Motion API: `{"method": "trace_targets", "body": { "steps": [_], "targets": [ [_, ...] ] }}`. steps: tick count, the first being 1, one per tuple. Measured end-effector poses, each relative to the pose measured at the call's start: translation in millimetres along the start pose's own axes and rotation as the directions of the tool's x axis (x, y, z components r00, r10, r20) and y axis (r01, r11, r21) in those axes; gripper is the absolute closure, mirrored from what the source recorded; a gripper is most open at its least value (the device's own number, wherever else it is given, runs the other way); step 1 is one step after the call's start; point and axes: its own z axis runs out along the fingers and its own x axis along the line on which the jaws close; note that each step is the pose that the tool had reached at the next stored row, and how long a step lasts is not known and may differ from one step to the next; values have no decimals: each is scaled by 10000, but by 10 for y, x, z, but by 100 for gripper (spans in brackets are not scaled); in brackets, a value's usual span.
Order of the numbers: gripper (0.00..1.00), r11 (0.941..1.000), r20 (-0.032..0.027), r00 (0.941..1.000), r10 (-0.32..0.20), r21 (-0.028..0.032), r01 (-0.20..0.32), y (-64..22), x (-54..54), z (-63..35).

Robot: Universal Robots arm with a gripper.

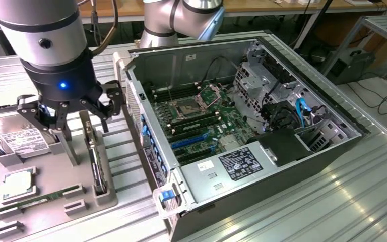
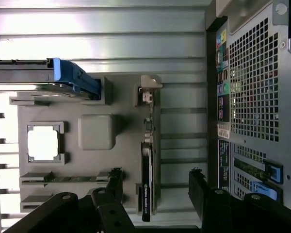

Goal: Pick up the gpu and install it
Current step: 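Pick up the gpu and move the gpu toward the slot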

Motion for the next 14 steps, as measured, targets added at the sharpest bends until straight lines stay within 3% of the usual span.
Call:
{"method": "trace_targets", "body": {
  "steps": [14],
  "targets": [
    [34,10000,0,10000,7,1,-7,-33,8,260]
  ]
}}
